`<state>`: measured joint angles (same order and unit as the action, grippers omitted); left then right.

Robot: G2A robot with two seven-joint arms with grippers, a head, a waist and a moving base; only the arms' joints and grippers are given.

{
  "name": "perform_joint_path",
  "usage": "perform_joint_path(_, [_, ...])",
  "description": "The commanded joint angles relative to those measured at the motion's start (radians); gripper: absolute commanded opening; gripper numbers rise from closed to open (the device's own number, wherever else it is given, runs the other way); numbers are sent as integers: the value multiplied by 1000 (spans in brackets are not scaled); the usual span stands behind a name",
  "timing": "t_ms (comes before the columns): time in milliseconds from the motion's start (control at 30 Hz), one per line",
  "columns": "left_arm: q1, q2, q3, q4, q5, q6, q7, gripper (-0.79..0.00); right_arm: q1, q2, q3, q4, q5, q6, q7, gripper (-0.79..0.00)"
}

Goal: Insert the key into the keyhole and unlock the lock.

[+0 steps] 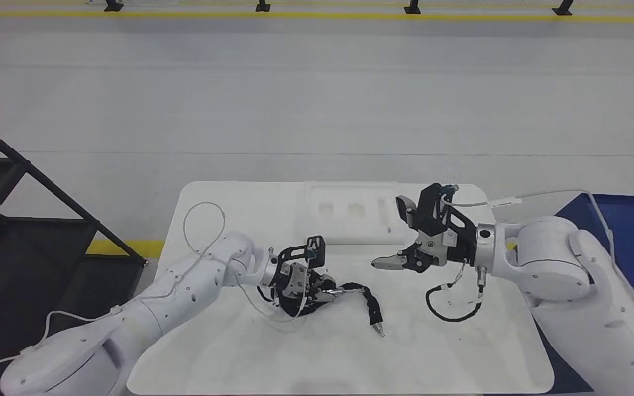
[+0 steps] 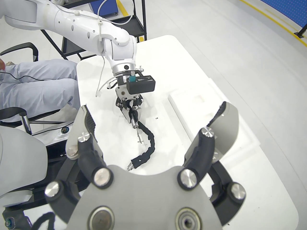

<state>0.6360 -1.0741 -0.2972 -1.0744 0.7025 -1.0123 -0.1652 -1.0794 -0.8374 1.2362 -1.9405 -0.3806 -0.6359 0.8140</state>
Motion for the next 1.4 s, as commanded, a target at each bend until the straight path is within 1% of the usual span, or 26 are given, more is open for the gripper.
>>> perform_joint_path(0, [-6,-18,17,25,-3,0,-3,-206,0,0,-1,5,-2,-4,-3,0])
perform_joint_path(33, [-9,-26,26,37,-7,0,-8,0,0,0,-3,9,-4,-8,-4,0])
perform_joint_path(133, [-18,-45,42,69,-22,0,0,0,8,-1,-12,21,-8,-34,-1,0])
perform_joint_path(233, [-33,-58,50,88,-30,0,21,0,19,-3,-30,42,-12,-66,2,0])
perform_joint_path(300, [-48,-60,46,97,-22,0,56,0,28,-4,-42,57,-14,-79,0,0])
perform_joint_path(367, [-62,-56,41,99,-14,0,95,0,37,-6,-54,73,-18,-93,-5,0])
perform_joint_path(467, [-87,-38,29,83,-26,0,160,0,53,-9,-66,98,-27,-128,-24,0])
perform_joint_path(567, [-122,-8,21,48,-32,0,196,0,66,-12,-77,133,-66,-179,-51,0])
perform_joint_path(700, [-162,39,21,-8,-66,0,240,0,75,-18,-83,197,-115,-229,-131,0])
perform_joint_path(800, [-208,72,26,-22,-69,0,252,0,82,-24,-88,242,-131,-249,-190,0])
perform_joint_path(967, [-278,110,37,-48,-78,0,311,0,113,-35,-108,324,-103,-298,-277,0])
perform_joint_path(1067, [-325,124,43,-49,-80,0,354,0,173,-44,-140,387,-63,-352,-273,0])
perform_joint_path(1100, [-342,127,46,-44,-77,0,366,0,202,-47,-155,404,-63,-376,-254,0])
perform_joint_path(1167, [-373,131,56,-36,-78,0,381,0,261,-55,-191,437,-11,-376,-234,0])
perform_joint_path(1233, [-415,131,69,-21,-48,0,358,0,321,-62,-216,464,18,-376,-213,0])
perform_joint_path(1300, [-440,128,77,-17,-86,0,385,0,375,-68,-233,497,37,-376,-198,0])
perform_joint_path(1367, [-478,124,91,-3,-94,0,367,0,420,-73,-248,521,55,-376,-197,0])
